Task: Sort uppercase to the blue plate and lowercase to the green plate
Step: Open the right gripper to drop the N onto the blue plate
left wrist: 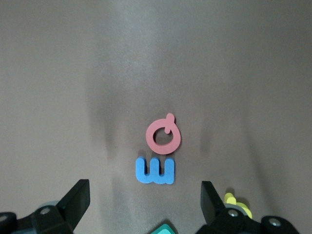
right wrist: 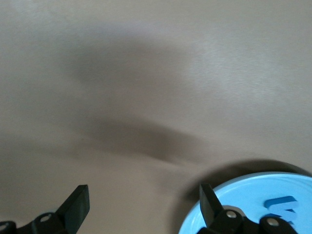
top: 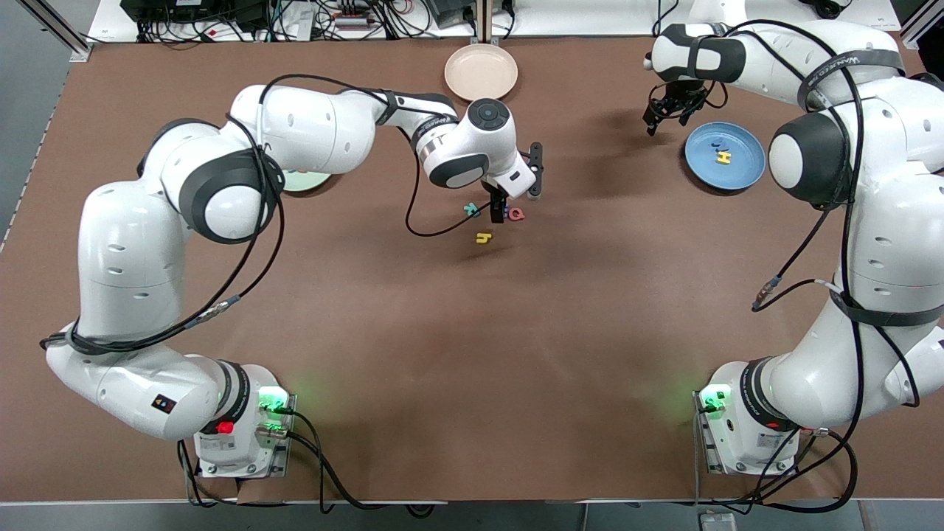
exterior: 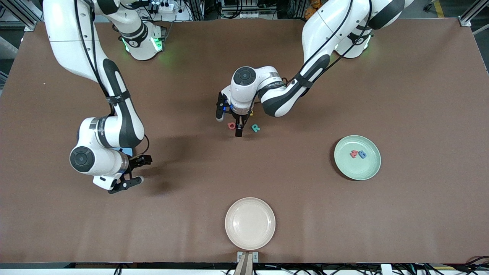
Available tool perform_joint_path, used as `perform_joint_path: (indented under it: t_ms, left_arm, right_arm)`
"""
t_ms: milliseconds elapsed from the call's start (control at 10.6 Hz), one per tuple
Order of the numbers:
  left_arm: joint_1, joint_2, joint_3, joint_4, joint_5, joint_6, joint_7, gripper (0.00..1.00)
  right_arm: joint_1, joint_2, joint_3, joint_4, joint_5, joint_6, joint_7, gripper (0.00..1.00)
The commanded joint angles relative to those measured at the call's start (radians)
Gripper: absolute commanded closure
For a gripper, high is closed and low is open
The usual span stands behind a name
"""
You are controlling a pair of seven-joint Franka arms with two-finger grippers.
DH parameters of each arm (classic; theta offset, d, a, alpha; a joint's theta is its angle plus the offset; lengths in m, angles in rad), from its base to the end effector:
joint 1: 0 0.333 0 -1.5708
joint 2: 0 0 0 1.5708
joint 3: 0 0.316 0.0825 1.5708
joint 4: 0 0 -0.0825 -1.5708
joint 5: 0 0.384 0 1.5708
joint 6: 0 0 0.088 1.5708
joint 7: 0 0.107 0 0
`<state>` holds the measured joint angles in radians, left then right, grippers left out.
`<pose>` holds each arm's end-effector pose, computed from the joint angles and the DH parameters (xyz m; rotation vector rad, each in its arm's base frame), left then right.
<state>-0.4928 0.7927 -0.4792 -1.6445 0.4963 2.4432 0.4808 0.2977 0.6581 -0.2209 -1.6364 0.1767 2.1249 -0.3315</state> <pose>0.4270 -0.5477 0.1992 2.0836 -2.3147 0.1900 0.6671 0.0754 0.2282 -3.0645 -0.5233 0.2305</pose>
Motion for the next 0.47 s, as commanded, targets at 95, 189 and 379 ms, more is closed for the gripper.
perform_joint_path:
  t_ms: [95, 189, 379]
  left_arm:
    - [-0.012, 0.045, 0.002, 0.045, 0.022, 0.003, 0.031, 0.02]
    - [-0.013, 0.049, 0.002, 0.045, 0.022, 0.003, 0.039, 0.03]
    - [-0.018, 0.053, 0.002, 0.045, 0.022, 0.003, 0.042, 0.03]
  right_arm:
    - [-0.046, 0.021, 0.006, -0.008, 0.044, 0.04, 0.005, 0.0]
    - [-0.046, 0.024, 0.005, -0.011, 0.064, 0.041, 0.005, 0.0]
    - [-0.066, 0.029, 0.005, -0.01, 0.064, 0.049, 0.005, 0.0]
